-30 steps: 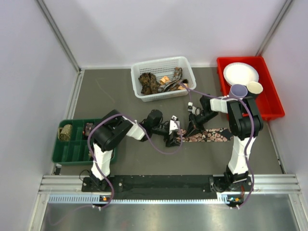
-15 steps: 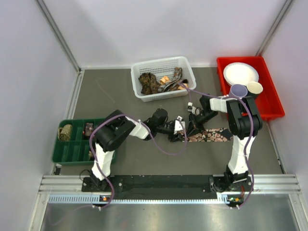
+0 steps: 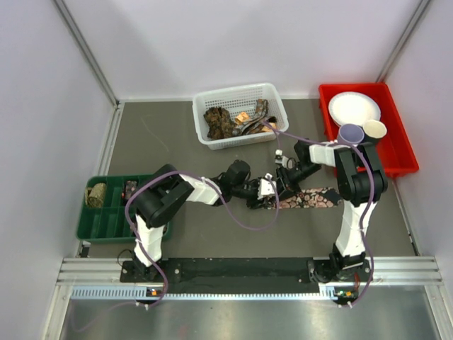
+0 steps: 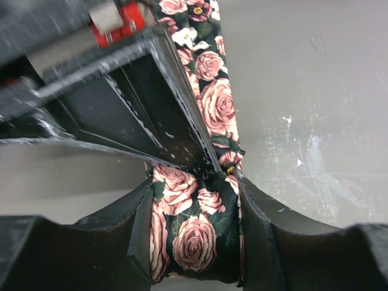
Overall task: Roll the ties
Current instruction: Roll the tie at the center of the board.
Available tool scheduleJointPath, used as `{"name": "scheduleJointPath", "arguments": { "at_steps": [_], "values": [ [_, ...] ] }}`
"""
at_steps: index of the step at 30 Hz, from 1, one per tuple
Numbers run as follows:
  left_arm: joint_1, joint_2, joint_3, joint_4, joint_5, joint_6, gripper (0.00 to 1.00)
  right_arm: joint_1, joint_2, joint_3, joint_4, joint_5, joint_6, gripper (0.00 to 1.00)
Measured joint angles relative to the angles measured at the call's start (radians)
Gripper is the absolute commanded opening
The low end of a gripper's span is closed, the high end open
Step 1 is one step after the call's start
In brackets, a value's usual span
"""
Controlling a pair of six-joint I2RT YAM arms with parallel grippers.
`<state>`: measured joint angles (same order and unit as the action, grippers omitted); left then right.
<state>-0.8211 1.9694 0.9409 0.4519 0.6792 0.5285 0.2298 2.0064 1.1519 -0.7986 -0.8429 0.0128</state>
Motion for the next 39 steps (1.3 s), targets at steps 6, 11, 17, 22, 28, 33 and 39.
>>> {"name": "scheduleJointPath", "arguments": {
  "at_steps": [6,11,17,22,28,33,39],
  "values": [
    [0.0,-0.009,0.011,-0.058,-0.016,0.004,0.1,-0.056,-0.076,-0.014,-0.006,-0.02,-0.045,0.33],
    [-0.001,-0.008,0.04,-0.119,-0.024,0.002,0.08,-0.08,-0.154,-0.038,0.019,-0.065,-0.051,0.35],
    [-0.007,-0.008,0.068,-0.171,-0.043,-0.006,0.07,-0.043,-0.167,-0.061,0.068,-0.103,-0.017,0.36],
    [-0.01,-0.007,0.076,-0.187,-0.052,-0.014,0.08,0.013,-0.165,-0.066,0.116,-0.092,0.034,0.37],
    [-0.012,-0.003,0.09,-0.207,-0.06,-0.028,0.08,0.03,-0.143,-0.084,0.17,-0.086,0.076,0.37],
    [-0.012,-0.001,0.098,-0.219,-0.06,-0.032,0.14,0.03,-0.13,-0.086,0.173,-0.082,0.077,0.02],
    [-0.012,0.002,0.107,-0.233,-0.06,-0.032,0.24,0.03,-0.114,-0.083,0.169,-0.09,0.074,0.0]
  ]
}}
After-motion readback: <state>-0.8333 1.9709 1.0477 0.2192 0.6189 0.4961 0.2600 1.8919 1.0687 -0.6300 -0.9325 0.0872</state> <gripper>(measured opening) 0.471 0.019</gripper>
